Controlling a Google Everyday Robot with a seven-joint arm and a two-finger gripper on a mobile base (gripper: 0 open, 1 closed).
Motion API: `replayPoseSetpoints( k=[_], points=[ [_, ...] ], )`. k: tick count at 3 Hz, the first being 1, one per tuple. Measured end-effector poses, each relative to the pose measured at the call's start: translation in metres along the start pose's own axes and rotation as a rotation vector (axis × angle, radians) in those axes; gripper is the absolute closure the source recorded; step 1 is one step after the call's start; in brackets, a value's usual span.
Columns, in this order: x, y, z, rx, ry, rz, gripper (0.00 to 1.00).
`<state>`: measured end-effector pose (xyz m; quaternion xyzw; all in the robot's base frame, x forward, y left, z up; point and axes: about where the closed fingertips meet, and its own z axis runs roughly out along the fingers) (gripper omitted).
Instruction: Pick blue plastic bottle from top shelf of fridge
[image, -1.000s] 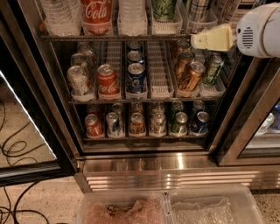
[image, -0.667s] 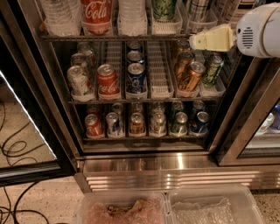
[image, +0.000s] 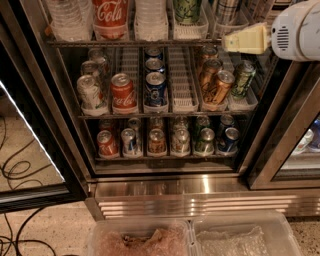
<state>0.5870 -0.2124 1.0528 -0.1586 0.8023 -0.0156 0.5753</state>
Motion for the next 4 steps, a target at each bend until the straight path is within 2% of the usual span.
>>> replayPoseSetpoints(
  k=[1,2,3,4],
  points=[
    [-0.009,-0.01,0.005,0.051,-0.015,0.032,0.11],
    [-0.009,-0.01,0.005,0.051,-0.015,0.032,0.1],
    [-0.015,-0.016,0.012,0.071,-0.02,0.038,0.21],
    [-0.023,-0.031,0.024,0.113,-0.029,0.061,0.18]
  ],
)
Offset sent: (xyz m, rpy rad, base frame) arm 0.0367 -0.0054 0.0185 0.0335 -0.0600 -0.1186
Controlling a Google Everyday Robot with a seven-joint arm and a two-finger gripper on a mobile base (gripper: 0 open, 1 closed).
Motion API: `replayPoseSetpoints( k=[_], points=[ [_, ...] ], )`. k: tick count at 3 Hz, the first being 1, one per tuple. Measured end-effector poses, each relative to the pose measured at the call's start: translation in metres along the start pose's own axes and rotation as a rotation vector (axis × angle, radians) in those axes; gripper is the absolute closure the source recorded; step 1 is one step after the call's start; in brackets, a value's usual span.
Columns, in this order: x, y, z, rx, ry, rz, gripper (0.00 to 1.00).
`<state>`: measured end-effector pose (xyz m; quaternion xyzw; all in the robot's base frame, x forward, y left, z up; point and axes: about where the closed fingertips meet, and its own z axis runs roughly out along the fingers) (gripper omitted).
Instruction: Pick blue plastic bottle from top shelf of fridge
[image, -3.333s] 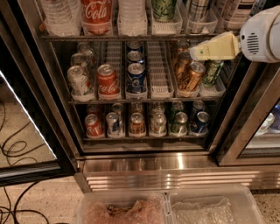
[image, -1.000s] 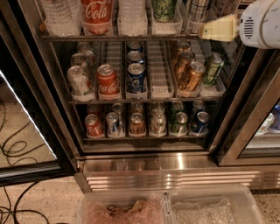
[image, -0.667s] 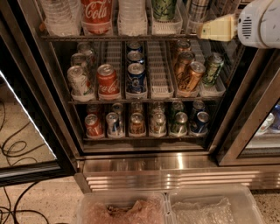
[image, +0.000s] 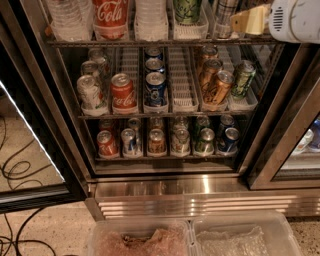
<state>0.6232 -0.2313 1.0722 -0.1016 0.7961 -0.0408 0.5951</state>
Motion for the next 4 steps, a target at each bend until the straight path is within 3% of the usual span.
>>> replayPoseSetpoints(
  k=[1,2,3,4],
  points=[
    [-0.002,-0.002,-0.001,0.01,-0.005,0.006,0.17],
    [-0.005,-0.002,0.001,0.013,-0.009,0.008,0.3],
    [-0.013,-0.004,0.006,0.023,-0.016,0.015,0.3],
    [-0.013,-0.004,0.006,0.023,-0.016,0.015,0.42]
  ],
)
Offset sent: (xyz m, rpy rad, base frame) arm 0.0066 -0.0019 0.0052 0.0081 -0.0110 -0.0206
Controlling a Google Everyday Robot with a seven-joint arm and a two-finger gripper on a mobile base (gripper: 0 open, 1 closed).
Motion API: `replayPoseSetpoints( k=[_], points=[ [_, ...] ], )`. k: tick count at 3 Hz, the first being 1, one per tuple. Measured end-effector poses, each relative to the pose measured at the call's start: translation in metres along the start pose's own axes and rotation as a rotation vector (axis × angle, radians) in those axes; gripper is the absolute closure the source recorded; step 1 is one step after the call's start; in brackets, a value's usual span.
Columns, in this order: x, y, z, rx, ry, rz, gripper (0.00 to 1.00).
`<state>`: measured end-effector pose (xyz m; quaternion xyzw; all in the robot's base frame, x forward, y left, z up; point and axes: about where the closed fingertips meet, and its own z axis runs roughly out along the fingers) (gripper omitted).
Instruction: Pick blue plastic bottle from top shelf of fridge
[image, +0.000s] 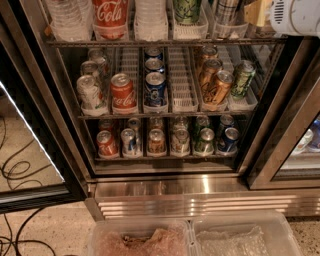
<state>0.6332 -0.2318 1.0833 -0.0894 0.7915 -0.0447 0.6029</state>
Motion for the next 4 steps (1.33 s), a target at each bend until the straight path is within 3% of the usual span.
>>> replayPoseSetpoints(
  k=[2,3,4],
  points=[
    [-0.0062,0.0013,0.0039,0.008,-0.007,-0.011,0.41],
    [-0.0062,0.0014,0.0039,0.008,-0.007,-0.011,0.27],
    [-0.0062,0.0014,0.0039,0.008,-0.007,-0.011,0.3]
  ],
)
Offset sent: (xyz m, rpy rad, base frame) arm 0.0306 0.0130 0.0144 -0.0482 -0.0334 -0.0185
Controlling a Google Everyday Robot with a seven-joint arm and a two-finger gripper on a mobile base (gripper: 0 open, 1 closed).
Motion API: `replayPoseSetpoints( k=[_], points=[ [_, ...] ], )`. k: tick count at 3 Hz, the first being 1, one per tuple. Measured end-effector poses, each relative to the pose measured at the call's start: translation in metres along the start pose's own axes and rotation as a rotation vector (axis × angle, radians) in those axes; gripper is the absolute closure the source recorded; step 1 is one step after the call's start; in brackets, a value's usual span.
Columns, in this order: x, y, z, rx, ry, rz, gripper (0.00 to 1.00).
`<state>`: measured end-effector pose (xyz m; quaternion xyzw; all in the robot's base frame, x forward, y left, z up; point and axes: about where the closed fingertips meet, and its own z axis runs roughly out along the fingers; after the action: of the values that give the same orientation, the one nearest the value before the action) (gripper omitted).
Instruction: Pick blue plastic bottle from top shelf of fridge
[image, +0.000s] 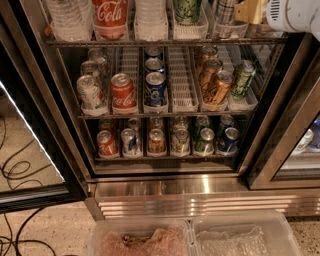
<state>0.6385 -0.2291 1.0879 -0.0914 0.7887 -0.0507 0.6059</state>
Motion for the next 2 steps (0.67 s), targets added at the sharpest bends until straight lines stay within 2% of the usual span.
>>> replayPoseSetpoints(
  k=[1,2],
  points=[
    [-0.0049,-0.0007,0.0029,0.007,-0.006,-0.012,0.42],
    [-0.0049,-0.0006,0.003,0.007,-0.006,-0.012,0.42]
  ],
)
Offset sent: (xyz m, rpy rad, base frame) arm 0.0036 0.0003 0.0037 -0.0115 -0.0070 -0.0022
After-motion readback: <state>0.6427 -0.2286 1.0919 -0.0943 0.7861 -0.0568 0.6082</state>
